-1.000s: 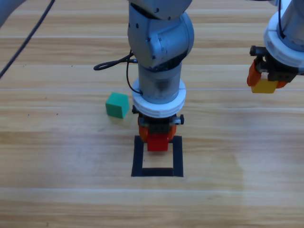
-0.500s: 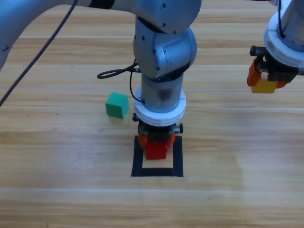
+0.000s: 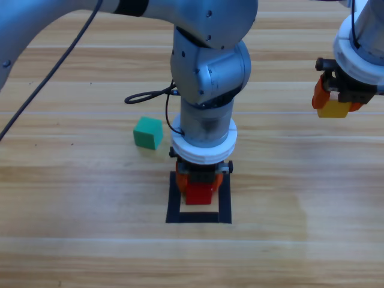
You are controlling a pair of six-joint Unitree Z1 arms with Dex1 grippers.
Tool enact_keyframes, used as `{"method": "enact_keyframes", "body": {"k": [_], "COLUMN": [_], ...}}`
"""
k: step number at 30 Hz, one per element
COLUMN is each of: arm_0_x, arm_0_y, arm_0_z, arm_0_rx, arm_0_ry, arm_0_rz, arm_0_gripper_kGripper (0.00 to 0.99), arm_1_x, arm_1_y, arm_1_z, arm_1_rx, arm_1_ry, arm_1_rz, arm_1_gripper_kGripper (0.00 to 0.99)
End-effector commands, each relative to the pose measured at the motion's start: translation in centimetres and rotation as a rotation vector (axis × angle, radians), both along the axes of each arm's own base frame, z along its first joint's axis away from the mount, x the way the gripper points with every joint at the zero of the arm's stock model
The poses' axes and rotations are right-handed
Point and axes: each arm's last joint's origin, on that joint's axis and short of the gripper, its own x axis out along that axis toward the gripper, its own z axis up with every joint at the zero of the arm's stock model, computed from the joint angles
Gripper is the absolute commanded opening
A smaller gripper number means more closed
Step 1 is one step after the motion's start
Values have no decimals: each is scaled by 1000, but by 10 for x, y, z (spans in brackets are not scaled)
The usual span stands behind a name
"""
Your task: Stack the blocks in the rectangular block: red at the bottom, yellow in the middle, green on top
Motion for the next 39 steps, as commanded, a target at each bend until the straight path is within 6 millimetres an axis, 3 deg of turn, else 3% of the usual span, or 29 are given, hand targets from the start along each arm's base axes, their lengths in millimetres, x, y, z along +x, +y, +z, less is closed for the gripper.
{"method": "enact_keyframes", "body": {"k": [1,10,25,37,39], "arm_0_x": [-10,-12,-15,-10,-10], "arm_0_y": [-7,-4,0,-8,-11], "arm_0_z": [-35,-38,-20,-20,-19], "arm_0_rx": [51,63,42,5,-8], "arm_0_ry": [52,62,49,59,62], "arm_0_rz": [-15,-17,-27,-65,-70], "arm_0_gripper_kGripper": [0,0,0,0,38], "arm_1_x": [-3,-3,-7,-7,-7], "arm_1_y": [11,11,6,6,6], "arm_1_z": [-11,-9,-4,-1,-1], "arm_1_rx": [-29,-27,-35,-37,-38], "arm_1_ry": [23,18,9,-2,-3], "arm_1_rz": [30,31,22,19,19], "arm_1_gripper_kGripper": [14,14,14,14,14]}}
